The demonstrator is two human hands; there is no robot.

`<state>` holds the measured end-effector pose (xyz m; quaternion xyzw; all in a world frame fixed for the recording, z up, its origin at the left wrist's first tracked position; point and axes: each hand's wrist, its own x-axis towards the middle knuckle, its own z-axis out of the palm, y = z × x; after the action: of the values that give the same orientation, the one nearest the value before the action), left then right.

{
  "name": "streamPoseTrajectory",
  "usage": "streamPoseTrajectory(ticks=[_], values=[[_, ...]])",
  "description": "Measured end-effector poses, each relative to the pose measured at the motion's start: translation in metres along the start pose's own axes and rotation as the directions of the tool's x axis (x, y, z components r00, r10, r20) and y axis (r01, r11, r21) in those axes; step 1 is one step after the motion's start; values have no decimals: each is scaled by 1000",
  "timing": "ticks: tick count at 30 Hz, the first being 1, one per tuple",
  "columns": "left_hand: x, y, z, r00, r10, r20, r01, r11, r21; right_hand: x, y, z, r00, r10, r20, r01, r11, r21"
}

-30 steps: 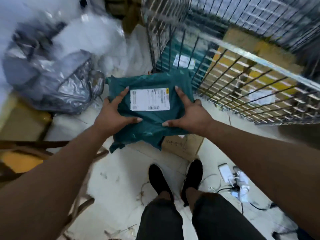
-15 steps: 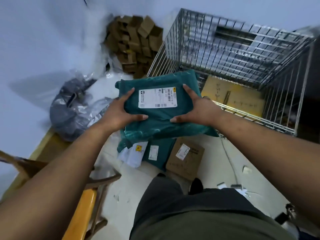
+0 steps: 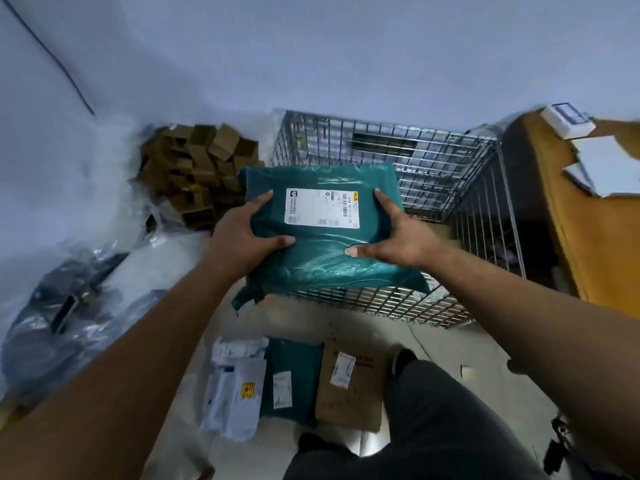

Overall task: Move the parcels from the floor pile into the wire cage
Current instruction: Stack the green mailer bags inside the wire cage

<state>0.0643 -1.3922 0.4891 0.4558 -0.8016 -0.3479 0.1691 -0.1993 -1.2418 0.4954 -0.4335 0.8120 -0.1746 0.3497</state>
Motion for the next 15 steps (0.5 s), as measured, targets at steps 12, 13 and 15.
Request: streamPoseTrajectory(ticks=[12, 13, 15], values=[[183, 4, 70, 998, 34, 46, -37, 998, 49, 165, 45, -49, 995, 102, 7, -101, 970, 220], [205, 2, 79, 998, 30, 47, -33, 997, 64, 188, 52, -52, 995, 99, 9, -98, 966, 241], [251, -7, 100, 999, -9, 52, 4, 996, 94, 239, 67, -56, 995, 95, 6, -92, 951, 293]])
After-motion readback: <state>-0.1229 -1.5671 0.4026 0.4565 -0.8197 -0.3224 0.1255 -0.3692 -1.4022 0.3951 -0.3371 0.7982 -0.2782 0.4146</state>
